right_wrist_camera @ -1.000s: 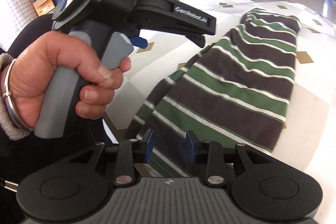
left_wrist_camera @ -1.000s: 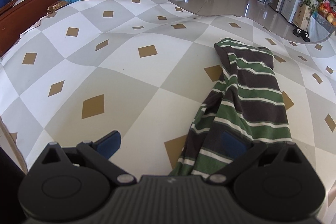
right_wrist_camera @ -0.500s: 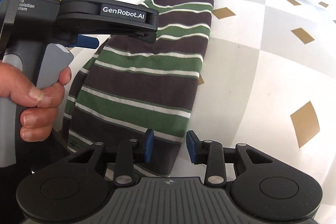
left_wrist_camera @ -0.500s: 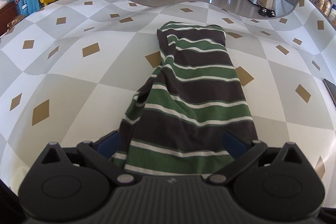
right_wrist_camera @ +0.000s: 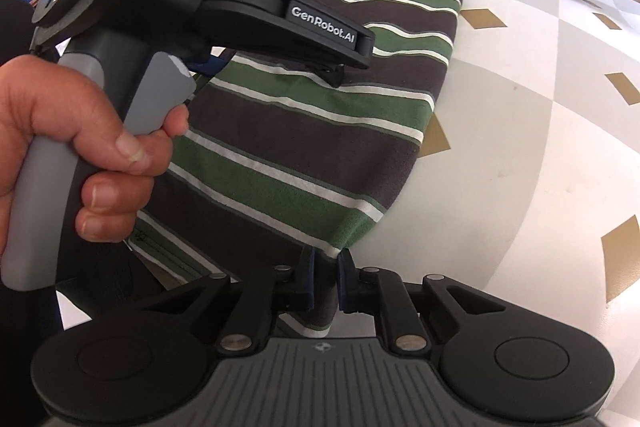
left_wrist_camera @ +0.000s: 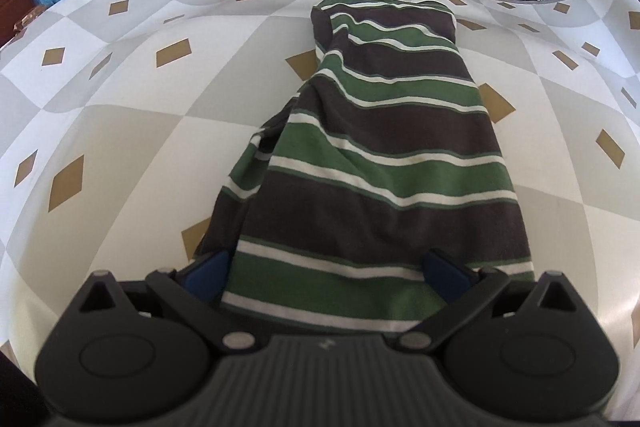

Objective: Fold clothes

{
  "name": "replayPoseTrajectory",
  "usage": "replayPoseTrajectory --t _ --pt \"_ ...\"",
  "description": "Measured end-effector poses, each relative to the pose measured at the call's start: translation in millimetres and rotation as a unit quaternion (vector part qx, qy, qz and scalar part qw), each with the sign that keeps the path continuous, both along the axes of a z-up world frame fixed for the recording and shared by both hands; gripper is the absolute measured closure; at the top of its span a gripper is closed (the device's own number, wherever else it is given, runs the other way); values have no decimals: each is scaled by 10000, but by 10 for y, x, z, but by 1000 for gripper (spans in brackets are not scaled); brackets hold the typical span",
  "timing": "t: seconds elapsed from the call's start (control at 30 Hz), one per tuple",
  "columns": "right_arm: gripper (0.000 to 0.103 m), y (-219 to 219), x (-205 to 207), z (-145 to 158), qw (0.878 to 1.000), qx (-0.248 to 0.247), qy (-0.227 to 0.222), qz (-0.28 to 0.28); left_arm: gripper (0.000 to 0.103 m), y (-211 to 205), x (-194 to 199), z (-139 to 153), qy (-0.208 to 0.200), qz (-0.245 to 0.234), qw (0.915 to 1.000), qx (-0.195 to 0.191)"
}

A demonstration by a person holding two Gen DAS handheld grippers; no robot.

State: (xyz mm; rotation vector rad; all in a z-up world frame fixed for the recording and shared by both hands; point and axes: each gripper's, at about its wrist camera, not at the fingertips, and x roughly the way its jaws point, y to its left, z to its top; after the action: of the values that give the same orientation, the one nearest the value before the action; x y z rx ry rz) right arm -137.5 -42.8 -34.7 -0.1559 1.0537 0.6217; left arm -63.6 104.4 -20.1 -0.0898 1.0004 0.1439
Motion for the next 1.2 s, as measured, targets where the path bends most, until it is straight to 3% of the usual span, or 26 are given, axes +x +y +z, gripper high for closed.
replayPoseTrajectory --t 0.13,0.23,0.33,0.57,0.83,1.2 --pt "90 62 -24 4 9995 116 97 287 0 113 17 0 42 303 9995 33" --pt "89 -25 49 115 9996 277 15 109 0 197 28 13 60 499 9987 15" --pt "81 -137 140 244 9988 460 -96 -136 0 259 17 27 92 652 9978 -11" --pt "78 -300 487 447 9970 510 -337 -470 0 284 -4 60 109 716 9974 -28" --pt "73 -266 853 475 9971 469 -360 -489 0 214 12 122 -114 633 9975 276" --pt "69 -167 1462 458 9956 609 -396 -584 0 236 93 83 -139 639 9978 131"
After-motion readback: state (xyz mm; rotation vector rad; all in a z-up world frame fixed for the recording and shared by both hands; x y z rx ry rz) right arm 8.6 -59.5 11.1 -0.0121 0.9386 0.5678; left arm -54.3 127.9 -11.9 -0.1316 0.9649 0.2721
